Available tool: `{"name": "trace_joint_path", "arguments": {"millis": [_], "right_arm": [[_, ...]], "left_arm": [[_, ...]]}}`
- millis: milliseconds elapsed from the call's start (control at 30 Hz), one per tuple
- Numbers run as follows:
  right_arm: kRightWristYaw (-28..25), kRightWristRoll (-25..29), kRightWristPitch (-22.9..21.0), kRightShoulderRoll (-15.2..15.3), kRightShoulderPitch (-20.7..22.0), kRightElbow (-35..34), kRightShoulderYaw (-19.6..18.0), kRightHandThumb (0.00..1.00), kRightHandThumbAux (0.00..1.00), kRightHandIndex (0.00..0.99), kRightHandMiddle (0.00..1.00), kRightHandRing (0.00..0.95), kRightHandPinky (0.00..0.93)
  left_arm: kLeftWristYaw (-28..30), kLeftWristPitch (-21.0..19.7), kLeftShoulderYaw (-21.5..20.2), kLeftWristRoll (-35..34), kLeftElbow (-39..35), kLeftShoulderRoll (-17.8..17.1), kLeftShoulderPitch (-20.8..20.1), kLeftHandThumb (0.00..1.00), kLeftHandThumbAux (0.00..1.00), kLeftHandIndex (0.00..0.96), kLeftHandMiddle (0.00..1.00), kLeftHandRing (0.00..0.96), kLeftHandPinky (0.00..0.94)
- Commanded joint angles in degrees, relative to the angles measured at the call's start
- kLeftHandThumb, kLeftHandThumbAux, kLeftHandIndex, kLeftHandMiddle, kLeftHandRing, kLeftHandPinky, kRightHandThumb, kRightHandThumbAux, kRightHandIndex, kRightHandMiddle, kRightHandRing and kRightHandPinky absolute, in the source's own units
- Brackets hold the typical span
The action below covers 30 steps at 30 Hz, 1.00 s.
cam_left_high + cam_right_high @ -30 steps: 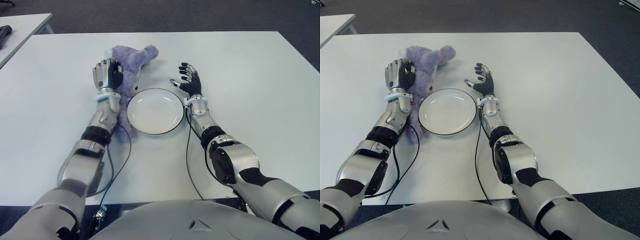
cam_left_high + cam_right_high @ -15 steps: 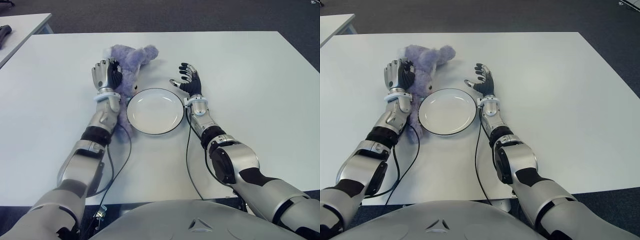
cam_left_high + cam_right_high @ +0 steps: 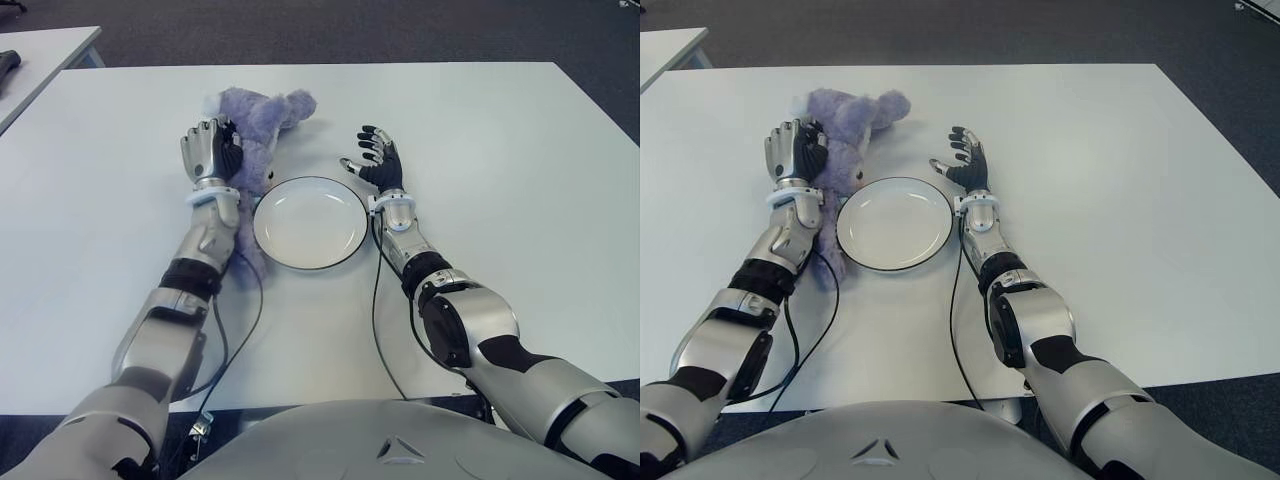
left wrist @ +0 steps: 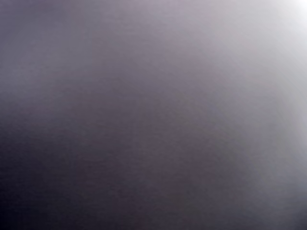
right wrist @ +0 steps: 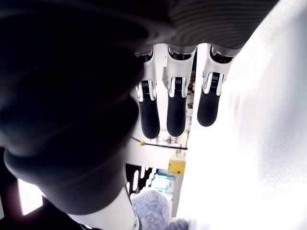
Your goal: Put the doll into the plate.
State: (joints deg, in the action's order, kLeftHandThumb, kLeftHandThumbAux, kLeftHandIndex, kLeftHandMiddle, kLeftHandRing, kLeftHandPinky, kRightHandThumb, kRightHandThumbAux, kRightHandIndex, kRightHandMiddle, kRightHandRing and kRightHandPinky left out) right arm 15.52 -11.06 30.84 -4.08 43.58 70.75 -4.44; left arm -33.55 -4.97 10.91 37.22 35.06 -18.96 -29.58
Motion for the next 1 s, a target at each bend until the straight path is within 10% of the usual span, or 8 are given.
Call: {"name": "trace_joint_path", "arguments": {"millis": [33,233,767,800,1000], "right_arm": [[-0.4,0.4,-5.6,-1.6,-11.6,7.3,-0.7,0.209,0.97,0.175,0.243,0.218,0.221],[-0.2,0.2,-5.6,-1.6,-11.6,7.3,-0.5,0.197,0.968,0.173,0.242,0.217,0.225],[-0.3,-0.1,-5.6,-1.5,-11.6,7.3,-0.2,0.148,0.971,0.168,0.24,0.212,0.219],[-0.3,-0.1,-5.6,-1.5,-11.6,7.3,-0.3,0.149,0.971,0.168,0.24,0.213,0.221],[-0.7,0.1,-5.6,-1.5,-11.6,7.3,-0.4,0.148,0.969,0.169,0.24,0.215,0.224]], "left_arm": [[2.3,-1.8,1.3,1.5,-3.8,-1.8,6.8,0.746,0.692,0.443,0.83,0.839,0.831],[2.0,0.5,1.1,0.7,-6.3,-2.3,8.3,0.745,0.693,0.443,0.837,0.845,0.86],[-0.6,3.2,1.7,2.1,-5.4,-3.0,8.9,0.694,0.694,0.41,0.424,0.475,0.477],[-0.6,3.2,1.7,2.2,-5.3,-3.0,8.8,0.554,0.48,0.261,0.383,0.447,0.463],[-0.3,2.5,2.1,2.8,-5.1,-3.4,8.8,0.449,0.375,0.141,0.298,0.388,0.457]]}}
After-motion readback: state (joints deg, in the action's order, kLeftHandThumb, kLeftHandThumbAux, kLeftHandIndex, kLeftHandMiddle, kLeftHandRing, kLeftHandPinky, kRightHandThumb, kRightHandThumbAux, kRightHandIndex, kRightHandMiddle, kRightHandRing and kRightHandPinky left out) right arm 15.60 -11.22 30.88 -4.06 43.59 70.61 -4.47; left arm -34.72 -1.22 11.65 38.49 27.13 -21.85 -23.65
